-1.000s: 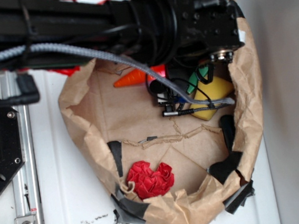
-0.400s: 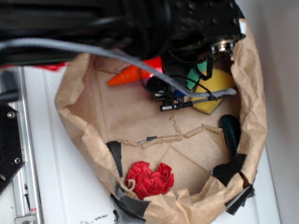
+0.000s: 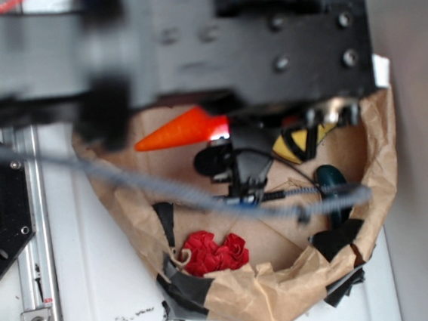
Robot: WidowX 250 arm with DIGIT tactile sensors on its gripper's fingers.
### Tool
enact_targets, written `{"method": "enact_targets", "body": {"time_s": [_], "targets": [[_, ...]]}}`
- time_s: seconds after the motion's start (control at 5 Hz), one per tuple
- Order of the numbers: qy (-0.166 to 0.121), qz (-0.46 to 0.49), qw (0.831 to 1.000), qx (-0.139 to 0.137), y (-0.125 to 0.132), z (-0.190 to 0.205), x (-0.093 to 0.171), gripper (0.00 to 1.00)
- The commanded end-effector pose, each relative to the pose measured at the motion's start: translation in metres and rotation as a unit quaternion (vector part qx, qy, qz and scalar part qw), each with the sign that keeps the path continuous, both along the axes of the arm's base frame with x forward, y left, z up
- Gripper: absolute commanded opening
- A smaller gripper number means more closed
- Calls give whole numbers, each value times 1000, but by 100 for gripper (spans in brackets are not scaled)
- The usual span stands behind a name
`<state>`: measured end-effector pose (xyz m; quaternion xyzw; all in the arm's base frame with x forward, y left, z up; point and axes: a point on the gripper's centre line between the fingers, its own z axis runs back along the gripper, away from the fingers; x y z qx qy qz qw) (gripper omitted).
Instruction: Grab the carrot.
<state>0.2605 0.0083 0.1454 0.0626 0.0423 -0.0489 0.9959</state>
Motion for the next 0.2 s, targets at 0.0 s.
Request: {"method": "enact_targets", "body": {"time_s": [0.0], "targets": [[-78,-1,997,4,-7,54,-6,0]]}}
